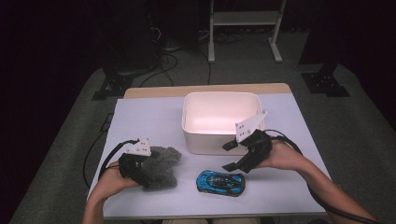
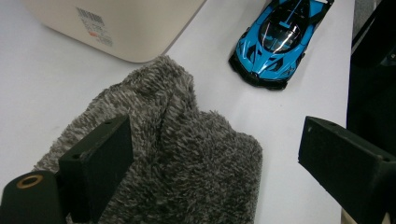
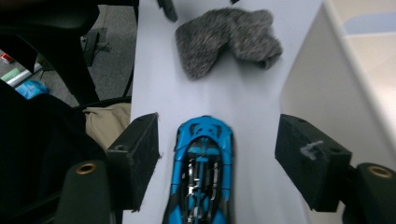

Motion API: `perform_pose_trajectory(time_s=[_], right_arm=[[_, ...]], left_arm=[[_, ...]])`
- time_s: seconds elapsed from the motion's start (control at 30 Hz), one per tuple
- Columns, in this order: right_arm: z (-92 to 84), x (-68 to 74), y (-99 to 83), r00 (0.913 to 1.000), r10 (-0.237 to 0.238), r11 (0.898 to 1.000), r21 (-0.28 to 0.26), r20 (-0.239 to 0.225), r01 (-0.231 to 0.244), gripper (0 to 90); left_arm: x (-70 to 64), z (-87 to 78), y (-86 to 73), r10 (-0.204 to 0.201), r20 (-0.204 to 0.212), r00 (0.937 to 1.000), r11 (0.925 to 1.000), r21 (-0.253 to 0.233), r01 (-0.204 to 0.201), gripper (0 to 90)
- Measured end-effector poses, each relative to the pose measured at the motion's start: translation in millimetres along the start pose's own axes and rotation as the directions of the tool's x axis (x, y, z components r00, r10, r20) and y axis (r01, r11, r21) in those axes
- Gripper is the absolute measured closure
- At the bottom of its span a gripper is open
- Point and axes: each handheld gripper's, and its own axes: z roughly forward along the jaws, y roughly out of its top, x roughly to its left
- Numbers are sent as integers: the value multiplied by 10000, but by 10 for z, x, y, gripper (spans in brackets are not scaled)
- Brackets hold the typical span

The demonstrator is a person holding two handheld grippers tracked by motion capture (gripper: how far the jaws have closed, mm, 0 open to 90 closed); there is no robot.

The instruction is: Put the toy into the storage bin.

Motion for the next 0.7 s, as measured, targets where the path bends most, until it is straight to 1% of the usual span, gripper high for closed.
perform_pose_trajectory(time_s=[0.13, 0.23, 0.3, 0.37, 0.43, 0.5, 0.57, 0.6, 0.63, 0.67, 0.7], right_arm=[[173, 64, -143, 9996, 170, 9998, 44, -210, -169, 262], [314, 68, -275, 9989, 440, 9989, 177, -178, -437, 253], [387, 73, -344, 9984, 555, 9981, 276, -62, -553, 242], [447, 78, -398, 9983, 581, 9978, 318, -103, -577, 238], [506, 89, -448, 9983, 588, 9977, 351, 10, -588, 229], [562, 94, -493, 9976, 692, 9968, 404, 4, -692, 217], [621, 96, -538, 9975, 707, 9959, 564, 70, -710, 204], [656, 96, -567, 9966, 822, 9947, 618, 41, -823, 202], [656, 96, -567, 9966, 822, 9947, 618, 41, -823, 202], [709, 94, -613, 9956, 931, 9931, 709, 110, -937, 192], [727, 93, -630, 9952, 967, 9927, 712, 150, -976, 189]], left_arm=[[3, -7, -1, 21, 11, 10000, 10000, 7, -21, 93], [2, -8, -8, -37, -2, 10000, 10000, 6, 37, 93], [0, -8, -10, -46, -10, 10000, 10000, 2, 46, 93], [-3, -6, -11, -32, -6, 10000, 10000, -14, 32, 93], [-9, -8, -10, -26, 3, 10000, 10000, -12, 26, 93], [-14, -13, -8, -14, 11, 10000, 10000, -17, 14, 93], [-18, -19, -6, 14, 21, 10000, 10000, 1, -14, 93], [-18, -19, -6, 24, 14, 10000, 10000, 2, -24, 93], [-18, -19, -6, 24, 14, 10000, 10000, 2, -24, 93], [-19, -17, -6, -2, 14, 10000, 10000, 8, 2, 93], [-18, -14, -6, 25, 16, 10000, 10000, 42, -25, 93]])
